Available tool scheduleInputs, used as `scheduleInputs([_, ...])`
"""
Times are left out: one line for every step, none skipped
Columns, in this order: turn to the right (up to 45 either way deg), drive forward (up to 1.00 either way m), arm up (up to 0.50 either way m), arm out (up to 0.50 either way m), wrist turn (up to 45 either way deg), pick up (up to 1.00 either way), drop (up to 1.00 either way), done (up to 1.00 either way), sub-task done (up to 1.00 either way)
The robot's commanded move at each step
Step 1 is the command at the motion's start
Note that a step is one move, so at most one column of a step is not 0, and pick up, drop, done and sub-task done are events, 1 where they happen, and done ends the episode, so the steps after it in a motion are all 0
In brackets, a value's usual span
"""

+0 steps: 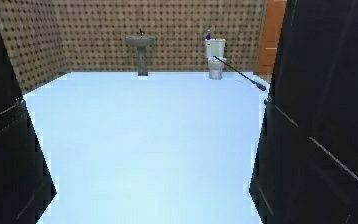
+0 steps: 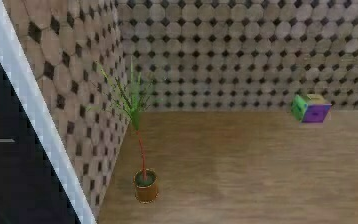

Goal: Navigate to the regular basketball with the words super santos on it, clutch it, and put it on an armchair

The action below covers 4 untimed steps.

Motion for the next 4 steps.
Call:
scheduleInputs([0.0,1.0,0.0,0.0,0.0,0.0,0.0,0.0,0.0])
scheduleInputs([-3.0,0.0,0.0,0.0,0.0,0.0,0.0,0.0,0.0])
scheduleInputs([0.0,0.55,0.0,0.0,0.0,0.0,0.0,0.0,0.0])
scheduleInputs([33.0,0.0,0.0,0.0,0.0,0.0,0.0,0.0,0.0])
